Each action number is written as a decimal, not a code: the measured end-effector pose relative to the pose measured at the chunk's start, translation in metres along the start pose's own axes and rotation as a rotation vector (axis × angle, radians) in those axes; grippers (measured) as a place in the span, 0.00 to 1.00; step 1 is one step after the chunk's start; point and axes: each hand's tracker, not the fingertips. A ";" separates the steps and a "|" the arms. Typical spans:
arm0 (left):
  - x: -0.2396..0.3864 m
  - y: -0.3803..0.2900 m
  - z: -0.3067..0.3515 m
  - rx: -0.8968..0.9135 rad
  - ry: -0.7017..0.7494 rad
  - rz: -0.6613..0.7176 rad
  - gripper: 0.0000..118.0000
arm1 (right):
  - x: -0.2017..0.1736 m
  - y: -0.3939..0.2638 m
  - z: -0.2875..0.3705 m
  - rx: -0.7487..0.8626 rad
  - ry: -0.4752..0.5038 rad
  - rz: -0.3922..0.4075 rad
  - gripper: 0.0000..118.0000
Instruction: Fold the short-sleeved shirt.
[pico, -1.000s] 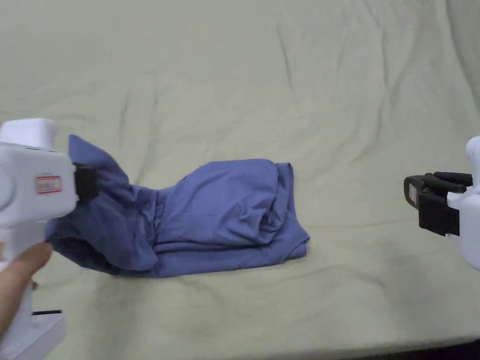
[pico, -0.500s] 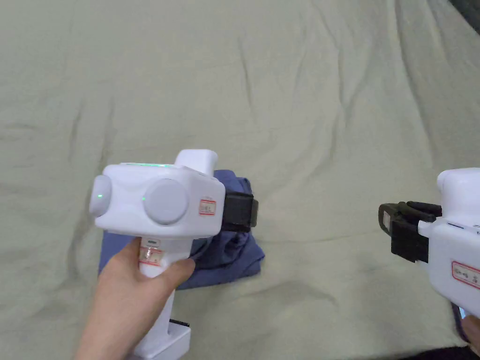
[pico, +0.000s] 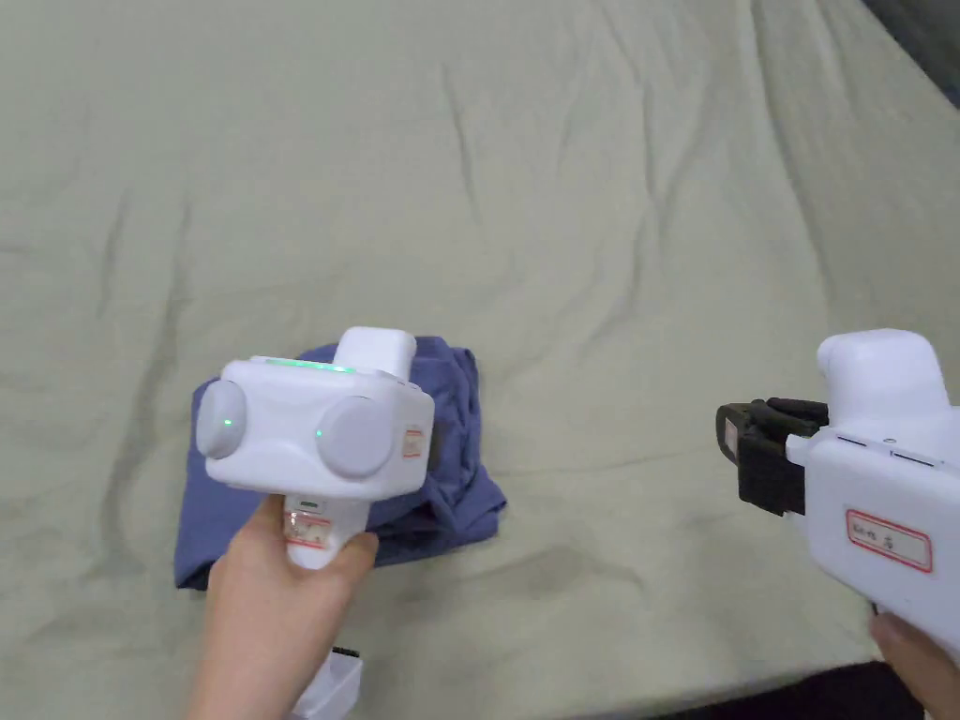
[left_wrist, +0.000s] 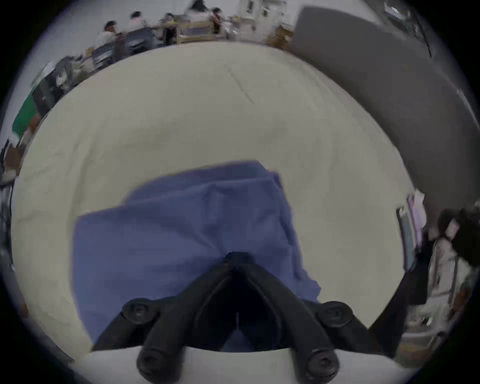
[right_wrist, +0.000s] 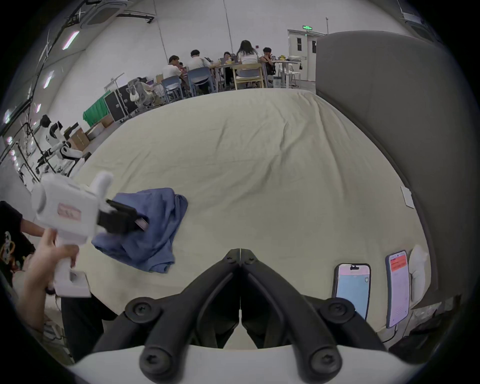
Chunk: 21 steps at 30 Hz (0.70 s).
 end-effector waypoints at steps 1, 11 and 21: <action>0.015 0.000 0.001 0.045 0.053 -0.043 0.00 | 0.001 -0.001 0.000 -0.004 -0.006 -0.003 0.02; -0.006 0.009 0.091 0.194 -0.243 0.090 0.00 | -0.032 0.029 0.007 0.057 0.082 0.032 0.02; -0.158 -0.034 0.160 0.264 -0.002 0.336 0.00 | -0.162 0.066 -0.050 0.023 0.277 0.223 0.02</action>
